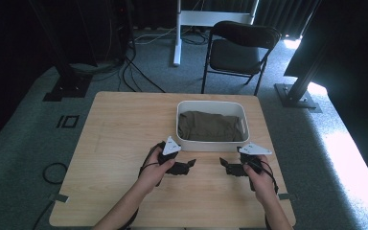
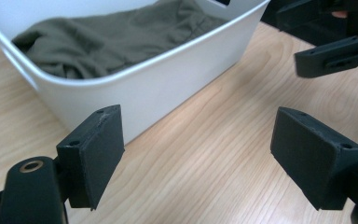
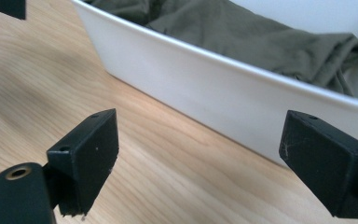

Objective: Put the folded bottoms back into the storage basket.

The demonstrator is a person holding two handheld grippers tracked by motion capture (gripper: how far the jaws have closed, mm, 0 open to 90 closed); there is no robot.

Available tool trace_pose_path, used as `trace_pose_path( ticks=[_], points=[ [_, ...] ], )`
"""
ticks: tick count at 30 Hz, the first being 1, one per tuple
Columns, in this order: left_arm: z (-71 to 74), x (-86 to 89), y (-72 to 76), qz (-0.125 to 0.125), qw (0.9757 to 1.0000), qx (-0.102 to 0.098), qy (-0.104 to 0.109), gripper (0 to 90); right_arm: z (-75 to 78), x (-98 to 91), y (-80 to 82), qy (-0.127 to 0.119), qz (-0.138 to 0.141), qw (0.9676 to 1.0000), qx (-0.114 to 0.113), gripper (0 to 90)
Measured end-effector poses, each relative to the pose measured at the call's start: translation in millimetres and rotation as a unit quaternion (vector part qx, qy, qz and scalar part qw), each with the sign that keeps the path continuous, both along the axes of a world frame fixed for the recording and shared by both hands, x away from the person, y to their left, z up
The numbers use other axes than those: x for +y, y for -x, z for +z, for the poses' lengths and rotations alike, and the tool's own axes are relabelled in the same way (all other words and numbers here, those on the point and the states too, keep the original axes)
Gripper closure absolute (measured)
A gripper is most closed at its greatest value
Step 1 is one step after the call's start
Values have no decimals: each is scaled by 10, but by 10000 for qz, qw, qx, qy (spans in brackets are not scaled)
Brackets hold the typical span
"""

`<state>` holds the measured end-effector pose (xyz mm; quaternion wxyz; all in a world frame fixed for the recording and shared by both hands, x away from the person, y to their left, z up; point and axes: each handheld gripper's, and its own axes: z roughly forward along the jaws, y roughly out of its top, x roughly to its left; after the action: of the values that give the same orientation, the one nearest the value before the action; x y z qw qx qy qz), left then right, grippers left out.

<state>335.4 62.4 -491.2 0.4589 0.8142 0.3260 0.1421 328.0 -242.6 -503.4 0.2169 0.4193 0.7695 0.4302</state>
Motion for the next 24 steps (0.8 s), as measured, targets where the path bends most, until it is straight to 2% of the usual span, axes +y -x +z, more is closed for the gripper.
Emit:
trace_pose_path(
  ticks=[13, 17, 19, 24],
  points=[
    [-307, 174, 68, 170, 9992, 218, -291, 186, -269, -189, 122, 127, -180, 9996, 174, 115],
    [-370, 246, 95, 220, 9989, 280, -316, 186, -334, -248, 155, 235, -230, 9992, 238, 115],
    [-398, 267, 115, 262, 9986, 319, -322, 186, -361, -278, 167, 209, -275, 9990, 298, 115],
    [-454, 305, 207, 338, 9977, 358, -475, 186, -425, -348, 188, 282, -379, 9982, 374, 115]
  ],
)
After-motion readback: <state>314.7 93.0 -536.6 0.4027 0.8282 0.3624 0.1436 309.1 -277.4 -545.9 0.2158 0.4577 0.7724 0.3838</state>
